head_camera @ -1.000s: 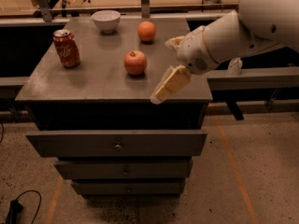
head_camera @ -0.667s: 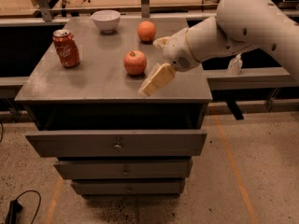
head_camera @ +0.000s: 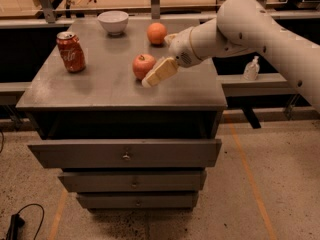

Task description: Pick apple

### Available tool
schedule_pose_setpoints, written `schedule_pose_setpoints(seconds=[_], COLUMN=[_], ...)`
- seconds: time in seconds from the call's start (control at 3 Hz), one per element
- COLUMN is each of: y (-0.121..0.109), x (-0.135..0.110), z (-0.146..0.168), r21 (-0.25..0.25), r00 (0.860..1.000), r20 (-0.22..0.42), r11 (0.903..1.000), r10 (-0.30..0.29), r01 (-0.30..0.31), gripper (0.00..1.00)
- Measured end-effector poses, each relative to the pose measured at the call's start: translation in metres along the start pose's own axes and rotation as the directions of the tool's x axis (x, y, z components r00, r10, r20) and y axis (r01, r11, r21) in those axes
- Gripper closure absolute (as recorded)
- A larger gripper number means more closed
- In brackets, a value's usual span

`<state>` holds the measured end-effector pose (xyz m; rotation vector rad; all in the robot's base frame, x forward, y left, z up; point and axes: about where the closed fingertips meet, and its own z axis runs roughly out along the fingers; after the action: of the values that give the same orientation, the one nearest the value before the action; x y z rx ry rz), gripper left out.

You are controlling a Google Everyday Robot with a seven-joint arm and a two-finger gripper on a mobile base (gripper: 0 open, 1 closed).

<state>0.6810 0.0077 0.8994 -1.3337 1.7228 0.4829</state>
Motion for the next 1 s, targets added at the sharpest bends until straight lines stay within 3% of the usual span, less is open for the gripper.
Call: schedule_pose_setpoints(seconds=[0.33,0.67,1.0], y=[-0.023,-0.027,-0.025], x=[0.009,0.019,0.034], z=[0.018,0.038,0.05], r21=[0.021,0.002,0.006], r00=[0.998,0.992,0.985], r20=[0.026,0.038,0.048], r11=[0.9979,0.9931,0.9861], r10=[0.06,0.117,0.166], r01=[-0.061,-0.117,-0.166], gripper=[0.0,0.0,0.18])
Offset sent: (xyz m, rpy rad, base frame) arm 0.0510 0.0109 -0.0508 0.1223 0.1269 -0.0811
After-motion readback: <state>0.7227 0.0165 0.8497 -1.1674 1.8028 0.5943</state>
